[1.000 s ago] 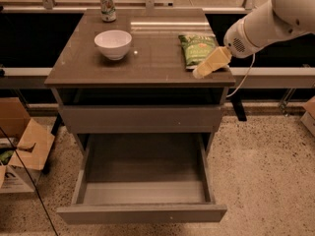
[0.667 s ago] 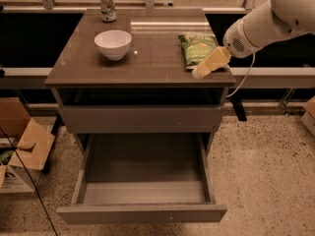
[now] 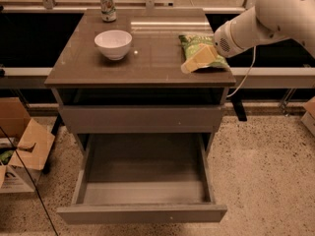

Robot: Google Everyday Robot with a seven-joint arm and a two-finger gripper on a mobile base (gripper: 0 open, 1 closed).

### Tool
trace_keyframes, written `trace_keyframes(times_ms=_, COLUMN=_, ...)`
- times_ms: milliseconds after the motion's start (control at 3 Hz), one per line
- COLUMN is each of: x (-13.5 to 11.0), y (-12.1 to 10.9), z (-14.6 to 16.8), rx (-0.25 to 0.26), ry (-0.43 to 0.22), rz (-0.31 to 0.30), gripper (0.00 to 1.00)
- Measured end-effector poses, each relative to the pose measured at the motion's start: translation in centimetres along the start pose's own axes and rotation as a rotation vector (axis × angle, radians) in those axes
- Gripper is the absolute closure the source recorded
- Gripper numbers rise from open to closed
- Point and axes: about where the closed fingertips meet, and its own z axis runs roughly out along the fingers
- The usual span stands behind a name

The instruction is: Place green jalapeno chip bag into middle drawer

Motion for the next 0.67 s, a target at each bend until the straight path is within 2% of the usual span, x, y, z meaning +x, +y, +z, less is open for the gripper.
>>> trace_keyframes(times_ms=667, x=-1.2, y=-2.8, z=4.3, rx=0.047, ry=-0.027, rz=0.075, gripper=0.0)
